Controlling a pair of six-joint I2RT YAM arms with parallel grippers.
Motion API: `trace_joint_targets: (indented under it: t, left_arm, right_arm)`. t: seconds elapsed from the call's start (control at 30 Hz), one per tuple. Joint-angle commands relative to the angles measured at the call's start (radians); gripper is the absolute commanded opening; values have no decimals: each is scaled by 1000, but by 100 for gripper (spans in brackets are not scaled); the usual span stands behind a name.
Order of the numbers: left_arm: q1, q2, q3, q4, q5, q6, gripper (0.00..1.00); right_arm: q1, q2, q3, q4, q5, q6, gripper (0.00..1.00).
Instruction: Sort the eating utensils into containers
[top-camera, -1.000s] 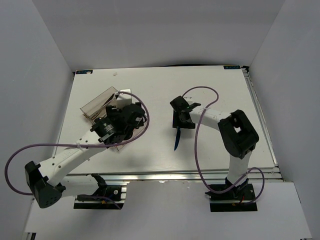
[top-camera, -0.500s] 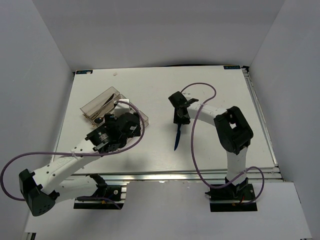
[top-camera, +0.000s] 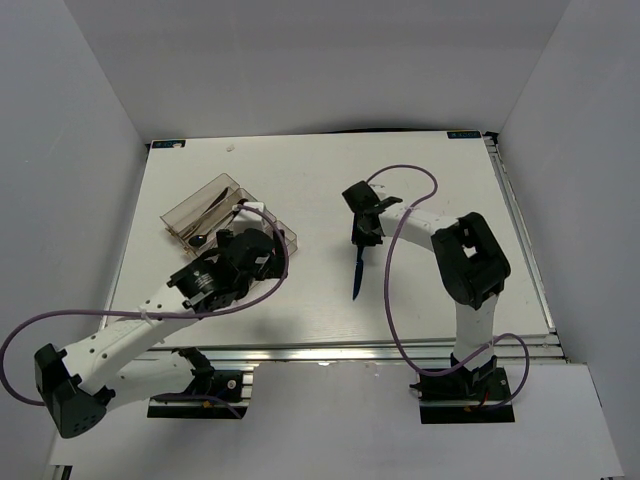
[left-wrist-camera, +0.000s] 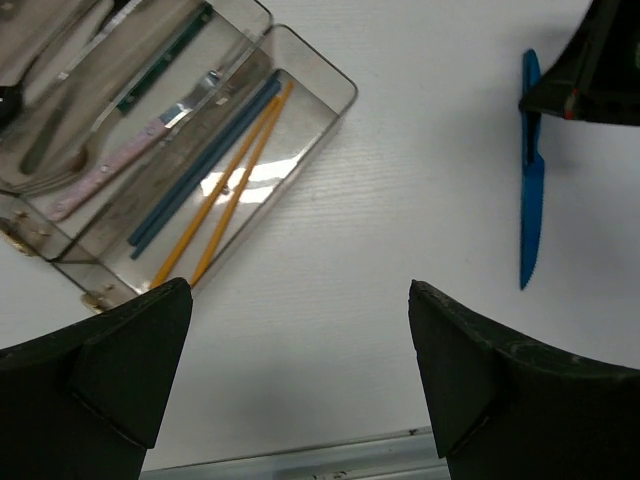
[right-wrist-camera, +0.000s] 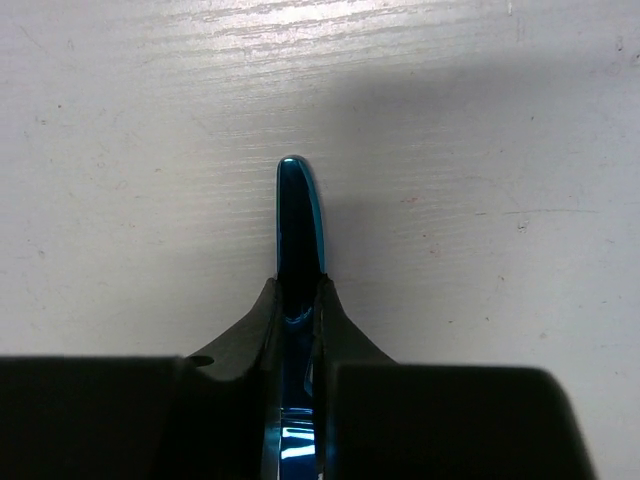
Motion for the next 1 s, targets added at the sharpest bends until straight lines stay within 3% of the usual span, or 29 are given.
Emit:
trace_joint_targets:
  t: [0.0,0.43,0.8,0.97]
  left_arm:
    - [0,-14,-41,113,155,9,98]
    - [-2,53,-254,598,488,-92,98]
    - [-6,187,-406,1016,654,-130,97]
    - [-6,260,-401,1118,679,-120,98]
  right_arm:
    - [3,0,-37,-50,-64,-11,0]
    - [3,-130,14,-5,-84,-72,0]
    - [7,-215,-22,5,-118,-69,0]
    - [20,-322,-43,5,-173,-49,0]
